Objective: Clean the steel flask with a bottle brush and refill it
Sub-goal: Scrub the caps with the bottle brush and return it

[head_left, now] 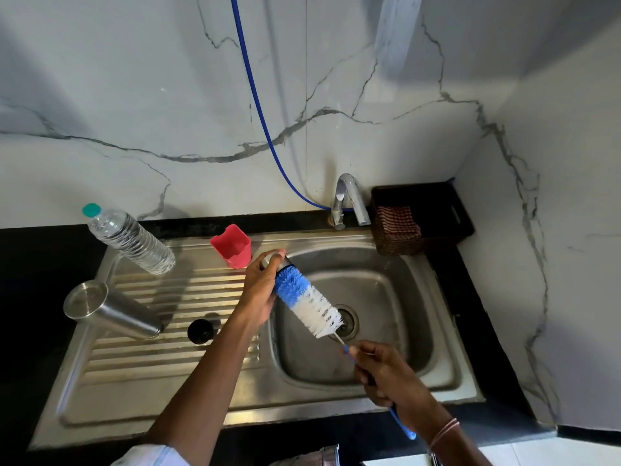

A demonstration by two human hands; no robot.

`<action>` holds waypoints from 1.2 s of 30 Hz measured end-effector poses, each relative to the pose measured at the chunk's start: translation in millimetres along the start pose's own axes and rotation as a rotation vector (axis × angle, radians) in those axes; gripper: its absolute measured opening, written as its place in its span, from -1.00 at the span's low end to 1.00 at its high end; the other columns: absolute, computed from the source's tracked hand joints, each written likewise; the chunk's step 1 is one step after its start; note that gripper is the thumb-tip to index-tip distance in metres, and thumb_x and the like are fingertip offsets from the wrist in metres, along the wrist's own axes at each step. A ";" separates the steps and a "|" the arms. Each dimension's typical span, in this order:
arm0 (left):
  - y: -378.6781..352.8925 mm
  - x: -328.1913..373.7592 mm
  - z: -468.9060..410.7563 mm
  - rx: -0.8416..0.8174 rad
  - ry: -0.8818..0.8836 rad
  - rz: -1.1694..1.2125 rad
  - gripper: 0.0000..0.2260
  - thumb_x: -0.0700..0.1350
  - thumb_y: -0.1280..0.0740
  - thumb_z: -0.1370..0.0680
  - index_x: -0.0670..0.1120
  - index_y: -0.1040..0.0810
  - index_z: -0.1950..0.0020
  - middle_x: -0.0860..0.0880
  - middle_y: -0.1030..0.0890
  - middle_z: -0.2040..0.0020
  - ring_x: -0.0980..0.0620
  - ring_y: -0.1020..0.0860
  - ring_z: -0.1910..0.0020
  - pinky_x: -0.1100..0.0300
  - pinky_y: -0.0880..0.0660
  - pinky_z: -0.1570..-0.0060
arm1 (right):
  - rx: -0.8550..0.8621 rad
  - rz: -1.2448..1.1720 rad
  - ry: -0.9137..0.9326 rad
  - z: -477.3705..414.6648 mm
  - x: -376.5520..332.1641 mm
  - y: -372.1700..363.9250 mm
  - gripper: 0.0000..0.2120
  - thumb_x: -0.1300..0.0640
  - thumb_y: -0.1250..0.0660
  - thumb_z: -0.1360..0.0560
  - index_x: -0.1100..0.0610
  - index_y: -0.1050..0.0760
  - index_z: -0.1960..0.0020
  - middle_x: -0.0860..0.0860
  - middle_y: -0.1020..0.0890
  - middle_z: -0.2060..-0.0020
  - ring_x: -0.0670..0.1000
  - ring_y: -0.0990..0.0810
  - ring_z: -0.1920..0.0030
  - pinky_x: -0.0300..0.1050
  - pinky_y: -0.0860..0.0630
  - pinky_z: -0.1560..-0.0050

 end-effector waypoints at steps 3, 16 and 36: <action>1.0 -7.8 3.6 0.073 0.019 0.010 -0.96 -0.15 -0.41 -0.62 -0.09 -0.65 0.00 -0.07 -0.66 0.19 -0.11 -0.63 0.10 -0.08 -0.60 -0.05 | 0.301 1.115 0.398 10.2 11.2 -1.0 -0.84 0.01 -0.22 -0.62 -0.09 -0.54 -0.14 0.01 -0.57 0.36 0.08 -0.52 0.50 -0.08 -0.37 0.48; -8.0 0.8 5.8 -0.013 0.044 0.146 -0.90 -0.09 -0.40 -0.62 -0.10 -0.56 -0.03 -0.22 -0.63 0.11 -0.16 -0.68 0.19 -0.12 -0.63 0.00 | -0.141 -0.209 -0.129 5.5 6.1 -24.0 -0.77 0.06 -0.24 -0.69 0.17 -0.60 -0.08 0.01 -0.17 0.38 -0.08 -0.06 0.51 -0.28 -0.03 0.51; -6.0 7.9 2.2 0.075 -0.021 0.061 -0.85 -0.15 -0.40 -0.62 -0.08 -0.53 0.14 0.00 -0.56 0.32 0.02 -0.59 0.27 0.08 -0.57 0.14 | 0.311 1.040 0.372 9.4 2.4 -9.6 -0.87 -0.08 -0.34 -0.61 -0.09 -0.52 -0.13 -0.03 -0.60 0.37 0.06 -0.55 0.47 -0.05 -0.42 0.45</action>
Point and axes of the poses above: each hand's wrist, its own z-axis away from the middle knuckle, its own y-axis out of the back of the hand, x = y × z, the point moved 3 cm from there along -z, towards the middle knuckle
